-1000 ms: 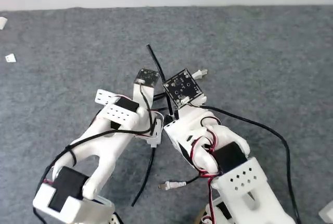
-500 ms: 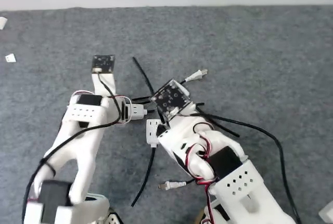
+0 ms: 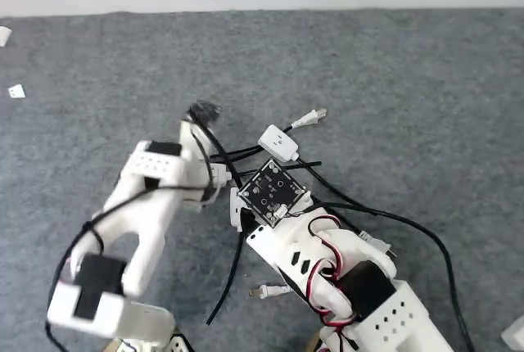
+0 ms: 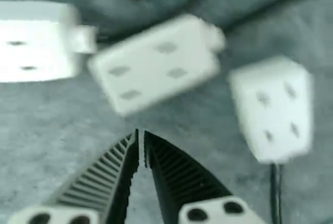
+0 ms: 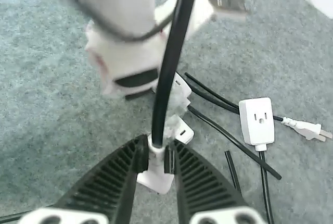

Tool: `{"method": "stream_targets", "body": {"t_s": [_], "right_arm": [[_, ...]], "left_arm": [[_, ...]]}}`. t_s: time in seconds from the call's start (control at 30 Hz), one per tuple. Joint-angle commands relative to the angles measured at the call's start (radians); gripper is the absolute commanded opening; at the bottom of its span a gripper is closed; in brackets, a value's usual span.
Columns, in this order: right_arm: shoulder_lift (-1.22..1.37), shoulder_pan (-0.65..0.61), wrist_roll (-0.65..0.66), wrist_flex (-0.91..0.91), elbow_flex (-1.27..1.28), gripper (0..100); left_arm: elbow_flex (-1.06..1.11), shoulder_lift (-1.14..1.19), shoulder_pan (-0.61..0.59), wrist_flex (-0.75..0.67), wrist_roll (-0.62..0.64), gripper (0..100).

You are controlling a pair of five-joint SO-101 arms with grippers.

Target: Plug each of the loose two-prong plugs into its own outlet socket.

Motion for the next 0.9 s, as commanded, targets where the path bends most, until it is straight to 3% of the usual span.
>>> {"method": "stream_targets", "body": {"t_s": [0.0,0.3,0.47,0.63,0.87], "right_arm": [[-0.018,-0.004,0.014,-0.005,-0.012,0.8],[-0.018,-0.004,0.011,-0.013,-0.012,0.8],[-0.018,-0.004,0.008,-0.013,-0.012,0.8],[-0.018,-0.004,0.006,-0.027,-0.009,0.8],[0.045,0.027,-0.044,-0.065,-0.017,0.8]], "left_arm": [[0.194,-0.259,0.094,-0.081,-0.095,1],[0.49,-0.695,0.245,-0.06,-0.239,1],[0.588,-0.833,0.328,-0.026,-0.288,1],[0.611,-0.888,0.331,-0.025,-0.285,1],[0.627,-0.893,0.157,-0.249,0.0,1]]}}
